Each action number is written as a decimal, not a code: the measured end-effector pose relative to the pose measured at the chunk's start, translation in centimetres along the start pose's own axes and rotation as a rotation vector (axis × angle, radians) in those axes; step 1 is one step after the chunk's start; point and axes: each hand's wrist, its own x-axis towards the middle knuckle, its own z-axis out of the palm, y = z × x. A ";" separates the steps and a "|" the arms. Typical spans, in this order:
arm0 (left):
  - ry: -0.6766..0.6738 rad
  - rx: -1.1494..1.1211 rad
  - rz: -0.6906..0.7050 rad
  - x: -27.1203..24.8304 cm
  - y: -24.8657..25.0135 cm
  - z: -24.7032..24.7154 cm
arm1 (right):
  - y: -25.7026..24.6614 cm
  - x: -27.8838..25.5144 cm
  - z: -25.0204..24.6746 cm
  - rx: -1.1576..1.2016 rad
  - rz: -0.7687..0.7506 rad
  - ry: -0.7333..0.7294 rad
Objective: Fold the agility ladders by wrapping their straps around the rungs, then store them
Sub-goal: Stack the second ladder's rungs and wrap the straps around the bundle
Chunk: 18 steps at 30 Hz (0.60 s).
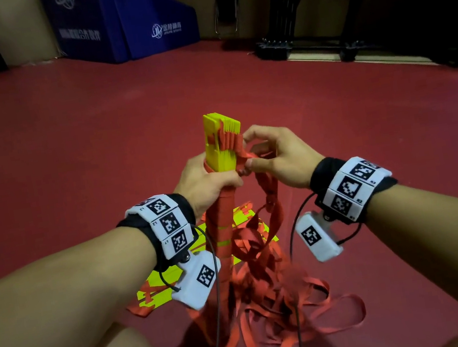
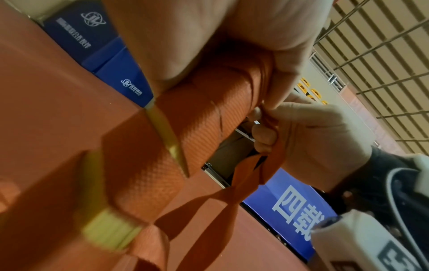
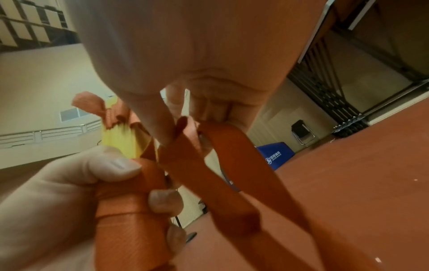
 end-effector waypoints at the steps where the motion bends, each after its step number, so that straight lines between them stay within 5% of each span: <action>1: 0.005 -0.004 -0.012 0.0 0.0 0.1 | -0.1 0.0 0.1 -0.051 -0.003 -0.002; 9: -0.016 -0.068 -0.118 -0.3 0.5 0.5 | -0.5 0.1 0.0 -0.260 0.011 -0.148; 18: 0.002 -0.069 -0.141 0.3 0.4 -0.1 | 0.0 0.1 -0.4 0.200 0.140 -0.040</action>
